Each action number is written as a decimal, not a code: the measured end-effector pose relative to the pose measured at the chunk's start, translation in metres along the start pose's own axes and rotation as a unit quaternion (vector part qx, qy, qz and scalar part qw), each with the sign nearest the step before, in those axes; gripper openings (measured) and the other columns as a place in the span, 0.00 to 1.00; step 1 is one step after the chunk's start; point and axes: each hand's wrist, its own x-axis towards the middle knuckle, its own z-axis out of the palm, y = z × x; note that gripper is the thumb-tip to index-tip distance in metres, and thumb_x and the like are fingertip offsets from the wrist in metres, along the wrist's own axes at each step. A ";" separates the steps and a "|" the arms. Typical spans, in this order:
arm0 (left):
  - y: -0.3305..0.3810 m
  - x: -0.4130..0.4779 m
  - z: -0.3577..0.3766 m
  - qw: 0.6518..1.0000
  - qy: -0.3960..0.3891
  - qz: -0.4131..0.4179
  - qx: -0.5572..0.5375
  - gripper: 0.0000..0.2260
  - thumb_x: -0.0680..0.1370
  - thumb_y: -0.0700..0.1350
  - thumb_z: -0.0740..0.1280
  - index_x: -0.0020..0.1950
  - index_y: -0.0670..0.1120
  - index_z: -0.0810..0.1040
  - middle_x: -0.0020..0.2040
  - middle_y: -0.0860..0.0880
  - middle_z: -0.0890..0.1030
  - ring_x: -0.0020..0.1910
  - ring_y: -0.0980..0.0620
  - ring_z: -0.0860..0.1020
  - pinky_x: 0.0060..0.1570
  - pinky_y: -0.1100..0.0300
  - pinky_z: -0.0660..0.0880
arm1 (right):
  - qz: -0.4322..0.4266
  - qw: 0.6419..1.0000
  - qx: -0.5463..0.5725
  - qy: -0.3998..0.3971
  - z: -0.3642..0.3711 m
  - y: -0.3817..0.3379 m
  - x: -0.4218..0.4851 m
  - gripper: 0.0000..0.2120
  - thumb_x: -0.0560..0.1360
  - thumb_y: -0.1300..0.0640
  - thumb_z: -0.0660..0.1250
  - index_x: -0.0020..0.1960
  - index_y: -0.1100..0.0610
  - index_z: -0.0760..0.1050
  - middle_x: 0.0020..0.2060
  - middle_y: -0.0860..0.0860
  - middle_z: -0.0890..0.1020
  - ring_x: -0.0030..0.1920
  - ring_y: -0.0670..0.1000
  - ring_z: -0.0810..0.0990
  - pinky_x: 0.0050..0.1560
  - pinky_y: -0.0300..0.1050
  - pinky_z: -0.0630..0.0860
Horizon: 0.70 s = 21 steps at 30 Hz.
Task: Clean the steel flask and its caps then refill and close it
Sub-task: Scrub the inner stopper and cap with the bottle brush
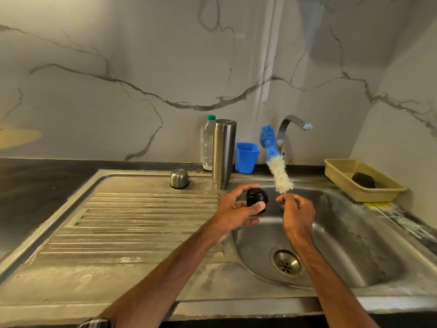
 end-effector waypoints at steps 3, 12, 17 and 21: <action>-0.005 0.000 -0.004 1.000 0.015 -0.012 -0.020 0.23 0.74 0.42 0.78 0.67 0.52 0.77 0.59 0.41 0.82 0.54 0.48 0.85 0.51 0.51 0.84 | 0.025 0.999 0.029 0.001 0.003 0.003 0.005 0.13 0.79 0.61 0.64 0.38 0.56 0.81 0.34 0.52 0.82 0.36 0.50 0.78 0.38 0.48 0.74; -0.018 -0.001 -0.001 0.998 0.043 0.030 0.020 0.15 0.74 0.49 0.78 0.60 0.53 0.82 0.51 0.50 0.86 0.52 0.54 0.85 0.49 0.55 0.84 | 0.063 0.993 0.087 -0.045 0.007 0.000 0.003 0.10 0.78 0.60 0.66 0.40 0.62 0.81 0.26 0.48 0.74 0.29 0.47 0.69 0.28 0.40 0.65; -0.017 -0.002 -0.001 0.998 0.029 0.045 0.018 0.13 0.74 0.45 0.78 0.57 0.54 0.82 0.51 0.52 0.87 0.52 0.54 0.85 0.47 0.59 0.83 | 0.098 0.986 0.121 -0.059 0.001 -0.006 0.002 0.10 0.78 0.60 0.64 0.42 0.63 0.80 0.25 0.49 0.71 0.25 0.45 0.66 0.23 0.36 0.63; -0.015 -0.001 -0.003 0.999 0.035 0.024 -0.020 0.18 0.73 0.43 0.79 0.60 0.50 0.80 0.53 0.50 0.86 0.53 0.53 0.85 0.51 0.55 0.83 | 0.103 0.985 0.121 -0.072 0.000 -0.008 0.000 0.10 0.79 0.60 0.64 0.43 0.63 0.80 0.25 0.49 0.71 0.25 0.45 0.65 0.23 0.37 0.62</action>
